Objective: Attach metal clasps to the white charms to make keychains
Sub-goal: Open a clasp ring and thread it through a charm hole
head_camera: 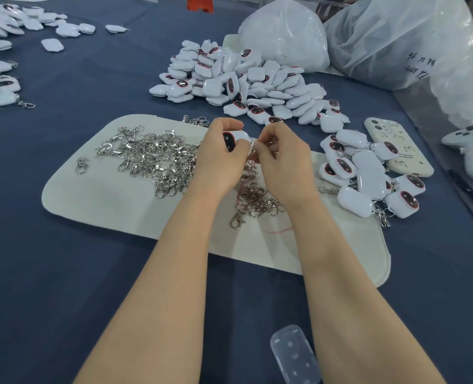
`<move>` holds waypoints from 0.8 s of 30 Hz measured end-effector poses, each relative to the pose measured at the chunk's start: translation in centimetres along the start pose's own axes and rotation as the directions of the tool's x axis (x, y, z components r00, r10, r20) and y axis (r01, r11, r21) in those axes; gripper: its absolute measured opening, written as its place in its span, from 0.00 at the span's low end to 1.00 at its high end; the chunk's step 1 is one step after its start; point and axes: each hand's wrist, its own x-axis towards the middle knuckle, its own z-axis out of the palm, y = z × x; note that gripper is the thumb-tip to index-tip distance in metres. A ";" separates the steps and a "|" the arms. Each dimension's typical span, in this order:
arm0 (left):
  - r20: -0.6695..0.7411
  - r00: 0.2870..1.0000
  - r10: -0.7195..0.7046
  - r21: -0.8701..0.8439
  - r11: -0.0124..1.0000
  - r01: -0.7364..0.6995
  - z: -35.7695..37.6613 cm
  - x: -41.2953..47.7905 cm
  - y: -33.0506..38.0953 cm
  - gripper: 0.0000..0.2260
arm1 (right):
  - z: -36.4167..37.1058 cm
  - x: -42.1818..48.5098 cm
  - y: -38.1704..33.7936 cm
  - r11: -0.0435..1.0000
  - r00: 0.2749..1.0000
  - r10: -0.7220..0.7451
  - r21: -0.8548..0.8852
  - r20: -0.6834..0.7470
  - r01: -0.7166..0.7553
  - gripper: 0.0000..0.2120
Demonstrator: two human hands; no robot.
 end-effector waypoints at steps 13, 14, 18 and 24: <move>-0.019 1.000 -0.017 0.016 1.000 0.018 -0.2 0.3 -0.4 0.11 | 0.1 -0.1 0.0 0.989 0.993 -0.096 -0.104 0.075 0.103 0.06; -0.024 0.999 -0.035 -0.028 0.999 0.035 -0.2 0.3 -0.2 0.10 | 0.1 -0.1 -0.1 0.995 0.996 -0.074 -0.056 0.054 0.077 0.07; 0.011 0.980 -0.197 -0.367 0.911 0.187 -0.3 0.3 0.3 0.07 | 0.1 -0.2 -0.3 0.990 0.997 0.069 0.119 0.018 -0.071 0.07; 0.219 0.910 -0.352 -0.710 0.581 0.396 -0.7 0.5 1.1 0.05 | 0.4 -0.1 -0.9 0.963 0.996 0.082 0.259 -0.034 -0.071 0.07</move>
